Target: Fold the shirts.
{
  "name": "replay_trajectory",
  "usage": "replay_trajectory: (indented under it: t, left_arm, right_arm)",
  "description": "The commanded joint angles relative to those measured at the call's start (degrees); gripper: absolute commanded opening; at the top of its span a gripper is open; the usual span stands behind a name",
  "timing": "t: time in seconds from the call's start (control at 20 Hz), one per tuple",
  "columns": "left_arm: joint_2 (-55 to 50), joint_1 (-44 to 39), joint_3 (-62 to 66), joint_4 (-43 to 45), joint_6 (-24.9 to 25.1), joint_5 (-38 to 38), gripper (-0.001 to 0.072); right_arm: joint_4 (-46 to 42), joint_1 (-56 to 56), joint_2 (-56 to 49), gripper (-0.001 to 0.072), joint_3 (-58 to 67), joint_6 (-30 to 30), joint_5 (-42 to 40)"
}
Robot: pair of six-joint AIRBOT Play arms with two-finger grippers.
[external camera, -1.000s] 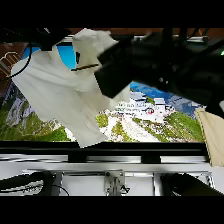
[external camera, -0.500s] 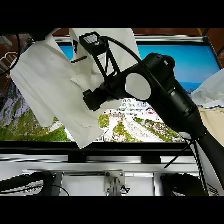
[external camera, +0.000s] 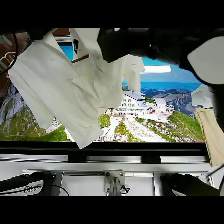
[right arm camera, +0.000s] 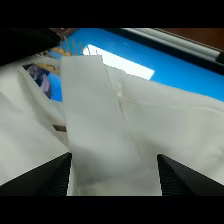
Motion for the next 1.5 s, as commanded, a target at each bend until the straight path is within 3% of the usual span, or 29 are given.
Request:
replay_trajectory:
  t: [0.0,0.15,0.2,0.3,0.35,0.6,0.7,0.75,0.8,0.85,1.05,1.25,1.45]
  left_arm:
    - [0.07,-0.07,0.04,-0.44,-0.17,-0.13,0.0044]
    - [0.07,-0.04,0.04,-0.44,-0.17,-0.13,0.0045]
    - [0.07,-0.04,0.04,-0.44,-0.2,-0.13,0.0045]
    - [0.09,-0.04,0.04,-0.44,-0.61,-0.15,0.0045]
    - [0.09,-0.04,0.04,-0.42,-0.59,-0.13,0.0044]
    - [0.04,0.07,0.04,0.02,-0.59,-0.11,0.0045]
    - [0.07,0.07,0.04,0.02,-0.57,-0.11,0.0045]
    - [0.07,0.07,0.04,0.0,-0.59,-0.13,0.0045]
    - [0.09,0.07,0.04,0.0,-0.59,-0.15,0.0045]
    - [0.09,0.07,0.04,0.0,-0.59,-0.17,0.0045]
    - [0.07,0.07,0.04,-0.02,-0.57,-1.36,0.0045]
    - [0.07,0.04,0.04,-0.02,-0.57,-4.28,0.0045]
    - [0.07,0.04,0.02,-0.02,-0.57,-6.19,0.0044]
  right_arm:
    - [13.18,-0.48,-3.87,0.0658,0.66,-8.44,-4.92]
    - [16.61,-0.48,-7.91,0.0657,0.66,-10.99,-6.58]
    - [14.05,-0.48,-8.98,0.0583,0.66,-10.47,-6.38]
    - [8.15,-0.5,-10.12,0.0152,0.66,-9.31,-6.45]
    - [6.03,-0.5,-10.23,0.0109,0.66,-8.79,-6.14]
    - [7.02,1.18,-8.85,0.0107,0.63,-7.93,7.32]
    - [4.44,3.13,-8.83,0.012,0.66,-8.37,8.02]
    - [3.04,3.43,-8.35,0.032,0.66,-8.85,5.68]
    - [2.62,3.43,-7.52,0.0579,0.66,-8.85,2.58]
    - [1.9,3.43,-6.1,0.0601,0.66,-8.87,-1.31]
    - [-6.62,2.01,0.2,0.0596,0.66,-4.98,-14.64]
    - [-1.7,0.07,-0.09,0.0595,0.66,-3.67,-27.26]
    - [-0.92,0.07,-2.49,0.0595,0.66,-3.69,-29.11]
